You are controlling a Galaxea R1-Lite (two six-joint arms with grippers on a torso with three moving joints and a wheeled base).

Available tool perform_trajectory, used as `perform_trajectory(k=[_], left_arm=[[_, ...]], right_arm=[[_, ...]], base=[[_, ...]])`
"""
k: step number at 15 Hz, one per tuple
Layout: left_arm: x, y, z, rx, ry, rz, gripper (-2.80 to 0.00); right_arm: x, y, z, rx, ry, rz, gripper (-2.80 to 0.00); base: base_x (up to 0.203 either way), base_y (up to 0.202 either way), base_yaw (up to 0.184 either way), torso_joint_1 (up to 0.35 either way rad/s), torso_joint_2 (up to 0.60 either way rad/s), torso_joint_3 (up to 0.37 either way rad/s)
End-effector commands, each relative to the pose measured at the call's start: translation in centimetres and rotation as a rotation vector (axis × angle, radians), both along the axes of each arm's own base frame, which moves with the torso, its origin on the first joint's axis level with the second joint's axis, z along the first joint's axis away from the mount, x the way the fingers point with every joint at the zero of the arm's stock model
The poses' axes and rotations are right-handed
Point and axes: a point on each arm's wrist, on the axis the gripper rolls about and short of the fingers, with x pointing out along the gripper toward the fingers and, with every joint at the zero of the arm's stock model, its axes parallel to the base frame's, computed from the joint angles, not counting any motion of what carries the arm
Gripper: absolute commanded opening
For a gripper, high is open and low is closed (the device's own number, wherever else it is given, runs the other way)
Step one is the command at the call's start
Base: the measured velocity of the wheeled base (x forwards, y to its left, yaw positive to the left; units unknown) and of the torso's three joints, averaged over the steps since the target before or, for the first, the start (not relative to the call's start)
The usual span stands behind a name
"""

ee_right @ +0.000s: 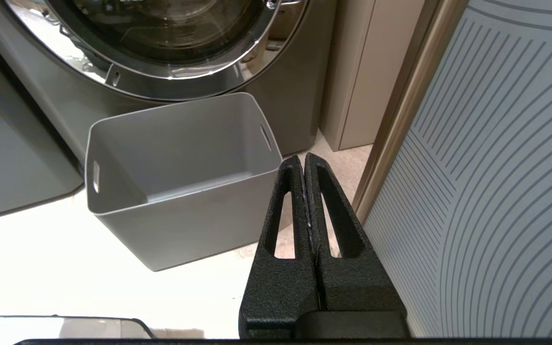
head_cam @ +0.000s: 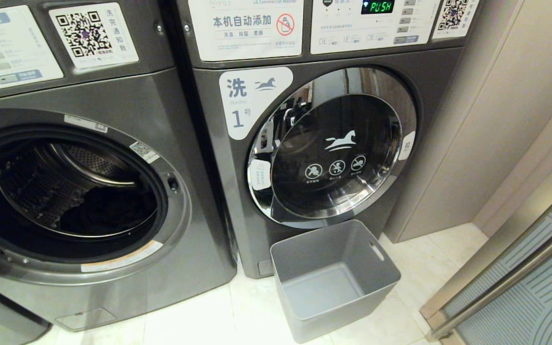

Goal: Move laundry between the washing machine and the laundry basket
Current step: Open the lid of the washing machine

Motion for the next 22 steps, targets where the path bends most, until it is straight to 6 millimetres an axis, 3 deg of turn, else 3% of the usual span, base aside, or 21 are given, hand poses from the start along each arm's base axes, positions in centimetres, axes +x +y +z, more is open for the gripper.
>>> perform_trajectory(k=[1,6,8,11,13,14,18,20,22], left_arm=[[1.0,-3.1,0.9,0.021,-0.053,-0.067,-2.80],[7.0,-11.2,0.8,-0.251,-0.237,-0.390,-2.80],[8.2,-14.4,0.5,-0.378,-0.248,-0.490,-2.80],[8.2,-18.9,0.3,-0.455,-0.253,-0.587,-2.80],[6.1,-21.6,-1.0,-0.420,-0.254,-0.701,-2.80],[4.2,-22.1,-2.7,-0.392,-0.238,-0.746,-2.80],[-2.8,-21.2,-10.8,-0.213,-0.258,-0.814,-2.80],[-3.8,-20.9,-12.9,-0.110,-0.336,-0.822,-2.80],[-3.9,-20.9,-12.7,-0.025,-0.363,-0.846,-2.80]], right_arm=[[0.0,0.0,0.0,0.000,0.000,0.001,-2.80],[0.0,0.0,0.0,0.000,0.000,-0.001,-2.80],[0.0,0.0,0.0,-0.001,0.002,-0.001,-2.80],[0.0,0.0,0.0,-0.001,0.001,-0.001,-2.80],[0.0,0.0,0.0,0.000,0.002,0.001,-2.80],[0.0,0.0,0.0,0.000,0.000,-0.001,-2.80],[0.0,0.0,0.0,-0.001,0.000,-0.001,-2.80],[0.0,0.0,0.0,0.000,0.002,-0.001,-2.80],[0.0,0.0,0.0,0.000,0.002,-0.001,-2.80]], base=[[0.000,0.000,0.000,0.000,0.00,0.000],[0.000,0.000,0.000,0.000,0.00,0.000],[0.000,0.000,0.000,0.000,0.00,0.000],[0.000,0.000,0.000,0.000,0.00,0.000],[0.000,0.000,0.000,0.000,0.00,0.000],[0.000,0.000,0.000,0.000,0.00,0.000],[0.000,0.000,0.000,0.000,0.00,0.000],[0.000,0.000,0.000,0.000,0.00,0.000],[0.000,0.000,0.000,0.000,0.00,0.000]])
